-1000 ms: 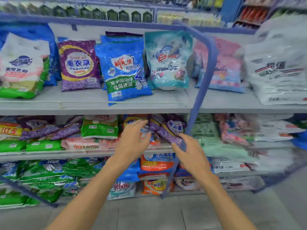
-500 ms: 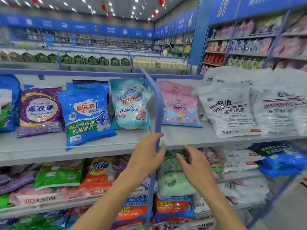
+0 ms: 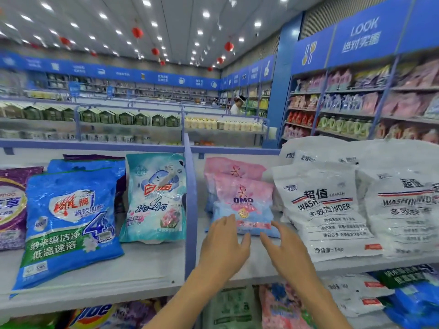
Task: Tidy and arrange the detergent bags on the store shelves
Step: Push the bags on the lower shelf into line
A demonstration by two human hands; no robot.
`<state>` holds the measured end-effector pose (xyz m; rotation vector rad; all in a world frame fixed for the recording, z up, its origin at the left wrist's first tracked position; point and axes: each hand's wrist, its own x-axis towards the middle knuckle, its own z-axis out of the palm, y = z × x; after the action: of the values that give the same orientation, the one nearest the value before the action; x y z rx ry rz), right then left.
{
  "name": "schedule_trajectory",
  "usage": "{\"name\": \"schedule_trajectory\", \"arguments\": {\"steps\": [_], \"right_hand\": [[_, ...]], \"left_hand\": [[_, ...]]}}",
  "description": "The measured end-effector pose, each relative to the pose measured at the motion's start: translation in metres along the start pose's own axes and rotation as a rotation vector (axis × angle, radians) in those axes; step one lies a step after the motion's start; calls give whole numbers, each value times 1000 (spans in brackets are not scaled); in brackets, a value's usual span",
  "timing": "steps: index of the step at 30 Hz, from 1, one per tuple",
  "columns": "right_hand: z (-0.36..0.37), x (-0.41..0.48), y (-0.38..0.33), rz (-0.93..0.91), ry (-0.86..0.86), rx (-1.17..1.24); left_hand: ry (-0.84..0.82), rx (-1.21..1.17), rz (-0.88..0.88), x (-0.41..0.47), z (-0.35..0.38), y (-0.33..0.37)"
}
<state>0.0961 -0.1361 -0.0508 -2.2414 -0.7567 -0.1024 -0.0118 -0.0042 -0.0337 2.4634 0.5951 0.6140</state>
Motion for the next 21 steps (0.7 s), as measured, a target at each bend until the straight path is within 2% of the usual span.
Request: {"name": "schedule_trajectory", "arguments": {"steps": [8,14,18,21], "right_hand": [[3,64,32,47,-58,59],[9,111,53,70,-177,58],[5,134,58,125,-303,181],[7,149,65,152,-402,309]], "left_hand": [[107,-15,-178,50,45,-15],[110,39,-292,79,61,-24],[134,70,-365,96,66,-27],[142,-39,-430,107,67,-30]]}}
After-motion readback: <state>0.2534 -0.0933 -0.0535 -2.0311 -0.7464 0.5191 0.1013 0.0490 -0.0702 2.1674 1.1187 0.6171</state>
